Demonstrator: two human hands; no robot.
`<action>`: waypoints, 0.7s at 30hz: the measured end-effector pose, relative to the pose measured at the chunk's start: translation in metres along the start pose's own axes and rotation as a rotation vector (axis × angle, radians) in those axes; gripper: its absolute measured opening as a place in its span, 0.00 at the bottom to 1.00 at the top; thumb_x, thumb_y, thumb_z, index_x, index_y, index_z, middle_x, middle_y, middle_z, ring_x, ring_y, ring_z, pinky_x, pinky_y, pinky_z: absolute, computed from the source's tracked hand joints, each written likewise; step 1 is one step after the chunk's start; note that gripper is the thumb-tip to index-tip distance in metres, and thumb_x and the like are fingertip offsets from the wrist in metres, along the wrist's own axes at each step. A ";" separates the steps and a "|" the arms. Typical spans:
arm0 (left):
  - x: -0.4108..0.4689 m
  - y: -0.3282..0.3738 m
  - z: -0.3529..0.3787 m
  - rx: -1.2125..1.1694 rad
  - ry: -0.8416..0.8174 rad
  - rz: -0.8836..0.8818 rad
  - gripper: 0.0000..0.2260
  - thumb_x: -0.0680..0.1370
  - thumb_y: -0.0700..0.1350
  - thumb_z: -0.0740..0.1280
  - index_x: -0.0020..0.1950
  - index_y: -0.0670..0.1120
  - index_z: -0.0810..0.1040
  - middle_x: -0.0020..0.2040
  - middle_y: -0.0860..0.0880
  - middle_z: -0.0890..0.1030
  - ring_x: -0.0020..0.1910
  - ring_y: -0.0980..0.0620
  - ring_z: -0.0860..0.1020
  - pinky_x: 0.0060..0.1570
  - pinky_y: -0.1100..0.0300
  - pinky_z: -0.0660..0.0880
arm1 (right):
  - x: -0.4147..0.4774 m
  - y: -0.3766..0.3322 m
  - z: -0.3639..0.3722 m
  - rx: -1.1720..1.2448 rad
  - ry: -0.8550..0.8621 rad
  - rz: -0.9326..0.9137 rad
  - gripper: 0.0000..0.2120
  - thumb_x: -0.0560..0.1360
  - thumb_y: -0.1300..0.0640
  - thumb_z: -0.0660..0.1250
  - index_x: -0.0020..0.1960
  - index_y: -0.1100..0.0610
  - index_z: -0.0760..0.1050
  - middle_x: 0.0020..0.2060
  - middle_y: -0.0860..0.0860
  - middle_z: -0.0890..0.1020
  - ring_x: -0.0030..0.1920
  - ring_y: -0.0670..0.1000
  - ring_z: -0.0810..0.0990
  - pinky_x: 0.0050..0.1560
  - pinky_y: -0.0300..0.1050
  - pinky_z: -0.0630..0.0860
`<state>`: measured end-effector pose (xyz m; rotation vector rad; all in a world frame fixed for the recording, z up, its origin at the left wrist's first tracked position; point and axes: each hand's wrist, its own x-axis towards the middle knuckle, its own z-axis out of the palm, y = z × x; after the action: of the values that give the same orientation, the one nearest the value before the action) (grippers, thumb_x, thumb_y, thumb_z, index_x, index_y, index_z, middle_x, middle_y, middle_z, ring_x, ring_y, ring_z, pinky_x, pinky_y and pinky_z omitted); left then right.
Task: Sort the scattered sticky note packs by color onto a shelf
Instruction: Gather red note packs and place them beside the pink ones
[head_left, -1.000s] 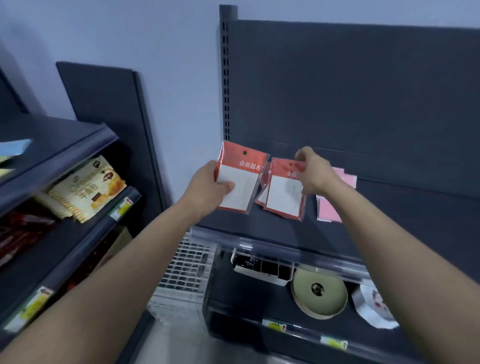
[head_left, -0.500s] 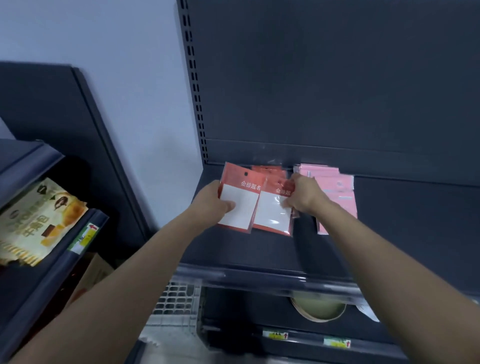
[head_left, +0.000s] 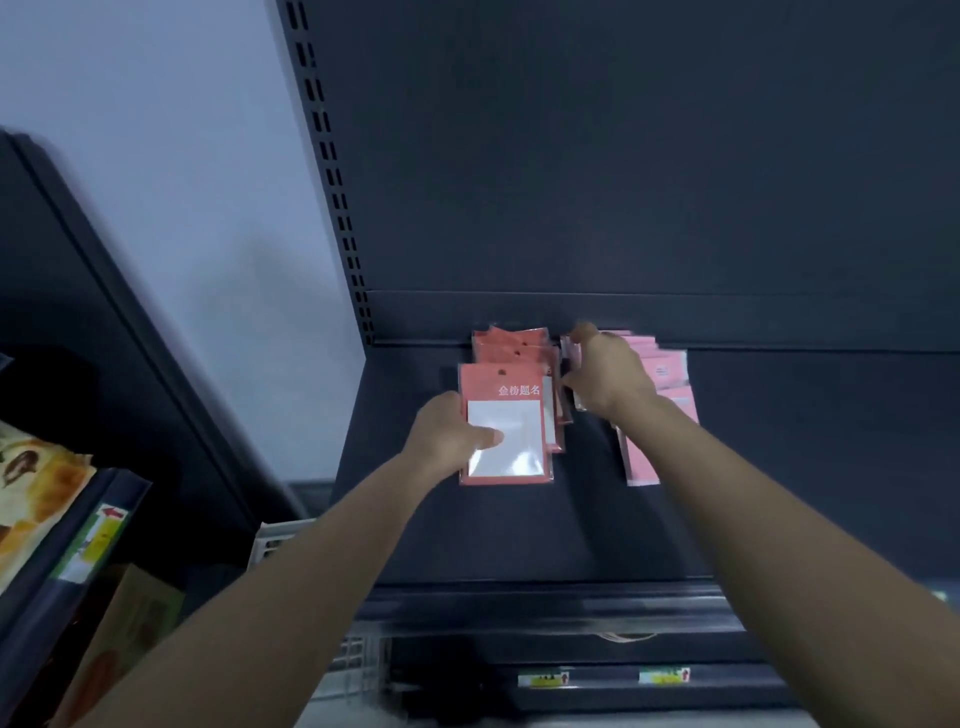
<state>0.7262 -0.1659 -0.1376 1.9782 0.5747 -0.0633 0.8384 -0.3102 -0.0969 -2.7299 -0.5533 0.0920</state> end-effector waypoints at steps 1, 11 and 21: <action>0.004 0.001 0.004 0.047 0.008 -0.005 0.14 0.71 0.43 0.73 0.54 0.43 0.78 0.51 0.48 0.82 0.48 0.49 0.81 0.48 0.56 0.78 | -0.001 0.001 -0.005 -0.012 0.016 0.002 0.15 0.76 0.63 0.63 0.62 0.63 0.70 0.54 0.63 0.79 0.52 0.64 0.78 0.49 0.51 0.76; -0.011 0.028 0.012 0.386 0.232 0.008 0.26 0.70 0.50 0.73 0.61 0.40 0.66 0.58 0.43 0.73 0.54 0.43 0.75 0.47 0.52 0.75 | -0.012 -0.029 -0.055 -0.034 0.021 -0.242 0.13 0.74 0.65 0.61 0.56 0.57 0.76 0.53 0.58 0.81 0.53 0.62 0.78 0.51 0.50 0.77; -0.121 0.056 -0.095 0.653 0.619 0.143 0.14 0.77 0.47 0.64 0.62 0.45 0.71 0.56 0.46 0.75 0.55 0.45 0.73 0.56 0.49 0.70 | -0.051 -0.148 -0.097 -0.111 0.012 -0.833 0.13 0.79 0.56 0.62 0.62 0.58 0.74 0.55 0.55 0.79 0.54 0.58 0.78 0.53 0.51 0.76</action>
<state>0.6232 -0.1491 -0.0114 2.6856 0.8795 0.5294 0.7500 -0.2345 0.0456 -2.3654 -1.6595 -0.1680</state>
